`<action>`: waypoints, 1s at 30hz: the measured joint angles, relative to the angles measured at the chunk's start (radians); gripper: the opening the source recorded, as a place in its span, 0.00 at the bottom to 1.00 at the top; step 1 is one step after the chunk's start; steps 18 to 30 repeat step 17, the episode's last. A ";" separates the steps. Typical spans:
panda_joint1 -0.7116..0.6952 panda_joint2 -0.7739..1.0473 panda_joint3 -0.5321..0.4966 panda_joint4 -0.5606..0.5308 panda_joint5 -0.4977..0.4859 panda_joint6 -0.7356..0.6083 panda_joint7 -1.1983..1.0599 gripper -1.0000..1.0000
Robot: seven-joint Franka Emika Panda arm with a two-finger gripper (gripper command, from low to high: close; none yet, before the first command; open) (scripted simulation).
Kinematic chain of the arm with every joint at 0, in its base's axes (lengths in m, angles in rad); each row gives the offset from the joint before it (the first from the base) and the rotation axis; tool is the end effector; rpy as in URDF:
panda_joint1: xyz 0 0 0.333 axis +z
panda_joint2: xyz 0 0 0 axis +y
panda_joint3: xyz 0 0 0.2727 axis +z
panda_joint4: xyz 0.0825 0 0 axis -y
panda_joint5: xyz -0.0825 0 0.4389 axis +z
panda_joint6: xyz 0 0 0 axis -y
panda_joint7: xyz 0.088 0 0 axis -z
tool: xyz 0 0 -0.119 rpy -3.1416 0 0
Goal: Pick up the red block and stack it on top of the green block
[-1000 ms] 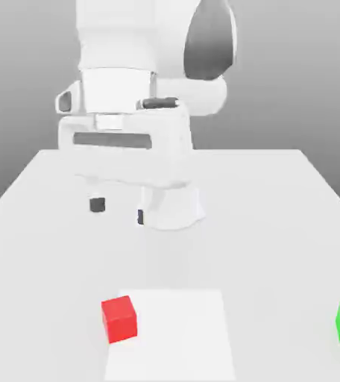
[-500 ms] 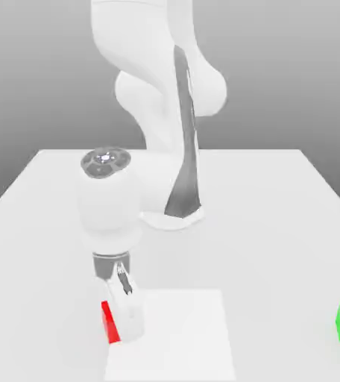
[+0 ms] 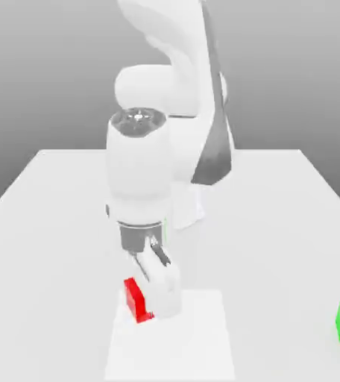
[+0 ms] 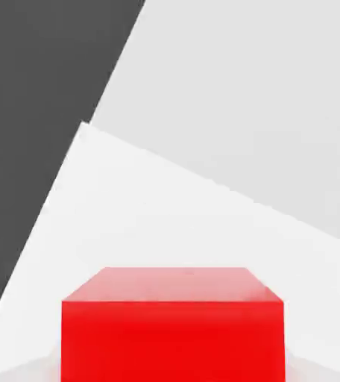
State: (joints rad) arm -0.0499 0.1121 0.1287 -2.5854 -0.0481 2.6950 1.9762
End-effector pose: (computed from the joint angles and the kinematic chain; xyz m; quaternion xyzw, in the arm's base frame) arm 0.4617 0.0406 0.1151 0.5999 -0.8001 0.0024 0.0022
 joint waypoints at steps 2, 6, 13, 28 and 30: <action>0.064 0.017 0.043 0.043 -0.016 -0.027 0.079 0.00; 0.184 0.048 0.127 0.118 -0.045 -0.075 0.225 0.00; 0.398 0.223 0.172 0.237 -0.166 -0.032 0.471 0.00; 0.410 0.247 0.162 0.241 -0.181 -0.013 0.485 1.00; 0.410 0.247 0.162 0.241 -0.181 -0.013 0.485 1.00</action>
